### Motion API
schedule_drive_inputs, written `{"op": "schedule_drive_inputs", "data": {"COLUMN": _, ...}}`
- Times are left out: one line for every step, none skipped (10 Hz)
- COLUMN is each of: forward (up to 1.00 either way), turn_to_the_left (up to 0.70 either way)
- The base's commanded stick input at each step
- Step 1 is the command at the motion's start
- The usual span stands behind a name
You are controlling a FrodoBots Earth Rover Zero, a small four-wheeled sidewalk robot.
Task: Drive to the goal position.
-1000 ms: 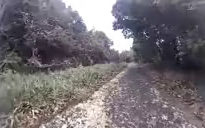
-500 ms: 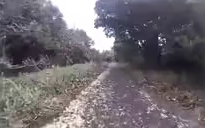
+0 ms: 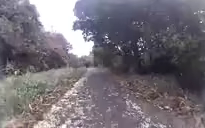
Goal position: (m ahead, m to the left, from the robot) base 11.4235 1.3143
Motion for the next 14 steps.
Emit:
{"op": "schedule_drive_inputs", "data": {"forward": 1.0, "turn_to_the_left": 0.28}}
{"op": "schedule_drive_inputs", "data": {"forward": 1.0, "turn_to_the_left": 0.0}}
{"op": "schedule_drive_inputs", "data": {"forward": 1.0, "turn_to_the_left": 0.0}}
{"op": "schedule_drive_inputs", "data": {"forward": 1.0, "turn_to_the_left": 0.0}}
{"op": "schedule_drive_inputs", "data": {"forward": 1.0, "turn_to_the_left": 0.0}}
{"op": "schedule_drive_inputs", "data": {"forward": 1.0, "turn_to_the_left": 0.0}}
{"op": "schedule_drive_inputs", "data": {"forward": 1.0, "turn_to_the_left": 0.02}}
{"op": "schedule_drive_inputs", "data": {"forward": 1.0, "turn_to_the_left": 0.32}}
{"op": "schedule_drive_inputs", "data": {"forward": 1.0, "turn_to_the_left": 0.17}}
{"op": "schedule_drive_inputs", "data": {"forward": 1.0, "turn_to_the_left": 0.02}}
{"op": "schedule_drive_inputs", "data": {"forward": 1.0, "turn_to_the_left": 0.0}}
{"op": "schedule_drive_inputs", "data": {"forward": 1.0, "turn_to_the_left": 0.0}}
{"op": "schedule_drive_inputs", "data": {"forward": 1.0, "turn_to_the_left": -0.12}}
{"op": "schedule_drive_inputs", "data": {"forward": 1.0, "turn_to_the_left": -0.29}}
